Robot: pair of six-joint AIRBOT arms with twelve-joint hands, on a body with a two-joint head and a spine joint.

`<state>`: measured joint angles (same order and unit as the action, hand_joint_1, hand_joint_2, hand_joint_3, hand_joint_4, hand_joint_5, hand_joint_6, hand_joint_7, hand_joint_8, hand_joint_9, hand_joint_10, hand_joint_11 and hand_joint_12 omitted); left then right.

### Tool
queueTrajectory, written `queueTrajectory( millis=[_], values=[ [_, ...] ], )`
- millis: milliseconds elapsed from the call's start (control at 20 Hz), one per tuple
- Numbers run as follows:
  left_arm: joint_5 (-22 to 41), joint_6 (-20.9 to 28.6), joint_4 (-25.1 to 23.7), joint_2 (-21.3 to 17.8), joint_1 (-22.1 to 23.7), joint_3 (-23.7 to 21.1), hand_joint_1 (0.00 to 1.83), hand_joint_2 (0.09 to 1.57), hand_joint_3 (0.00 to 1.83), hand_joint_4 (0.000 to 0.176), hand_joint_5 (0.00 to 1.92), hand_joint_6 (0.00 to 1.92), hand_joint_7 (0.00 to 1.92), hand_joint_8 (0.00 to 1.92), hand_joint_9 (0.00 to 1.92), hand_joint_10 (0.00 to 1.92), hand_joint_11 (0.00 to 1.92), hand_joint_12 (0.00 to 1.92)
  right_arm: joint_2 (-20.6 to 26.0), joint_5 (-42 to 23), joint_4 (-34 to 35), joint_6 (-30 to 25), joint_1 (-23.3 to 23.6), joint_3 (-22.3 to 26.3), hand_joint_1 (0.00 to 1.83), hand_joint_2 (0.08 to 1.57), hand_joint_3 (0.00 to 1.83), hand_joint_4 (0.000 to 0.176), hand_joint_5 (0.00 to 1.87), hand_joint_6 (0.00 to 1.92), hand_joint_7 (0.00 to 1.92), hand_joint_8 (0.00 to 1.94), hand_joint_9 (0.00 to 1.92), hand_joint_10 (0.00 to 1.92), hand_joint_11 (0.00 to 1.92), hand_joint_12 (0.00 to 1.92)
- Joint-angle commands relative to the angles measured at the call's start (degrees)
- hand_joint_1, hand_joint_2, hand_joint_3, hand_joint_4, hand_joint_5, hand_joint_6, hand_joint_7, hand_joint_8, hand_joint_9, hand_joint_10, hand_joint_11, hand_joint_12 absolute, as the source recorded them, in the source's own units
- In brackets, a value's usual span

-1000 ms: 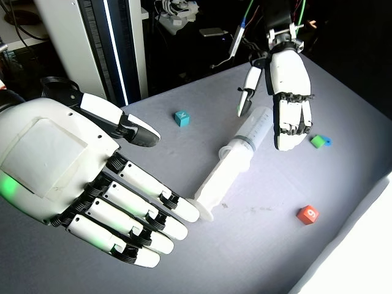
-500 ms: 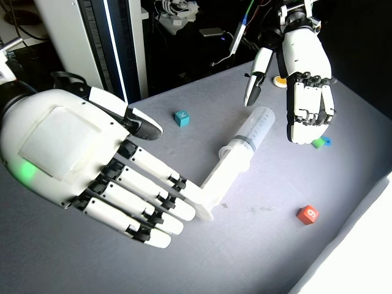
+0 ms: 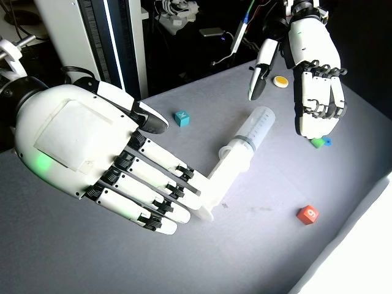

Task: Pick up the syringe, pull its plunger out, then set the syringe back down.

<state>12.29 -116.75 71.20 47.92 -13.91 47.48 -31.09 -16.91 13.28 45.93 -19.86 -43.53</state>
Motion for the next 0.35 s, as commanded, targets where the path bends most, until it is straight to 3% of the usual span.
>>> queueTrajectory(
  millis=[0, 300],
  values=[
    [2.4, 0.1, -1.2, -0.6, 0.8, 0.2, 0.27, 1.19, 0.00, 0.000, 0.15, 0.00, 0.24, 0.00, 0.25, 0.00, 0.00, 0.67, 0.2, -7.2, -0.1, -0.4, 0.4, 0.1, 0.47, 1.19, 0.00, 0.000, 0.03, 0.00, 0.10, 0.00, 0.14, 0.01, 0.00, 0.43],
    [2.0, 0.1, -1.7, -1.0, 0.8, 0.2, 0.19, 1.20, 0.00, 0.000, 0.17, 0.01, 0.26, 0.00, 0.28, 0.01, 0.00, 0.74, 0.1, -7.4, -0.2, -0.4, 0.3, 0.2, 0.42, 1.18, 0.00, 0.000, 0.06, 0.00, 0.13, 0.00, 0.16, 0.01, 0.00, 0.53]
  ],
)
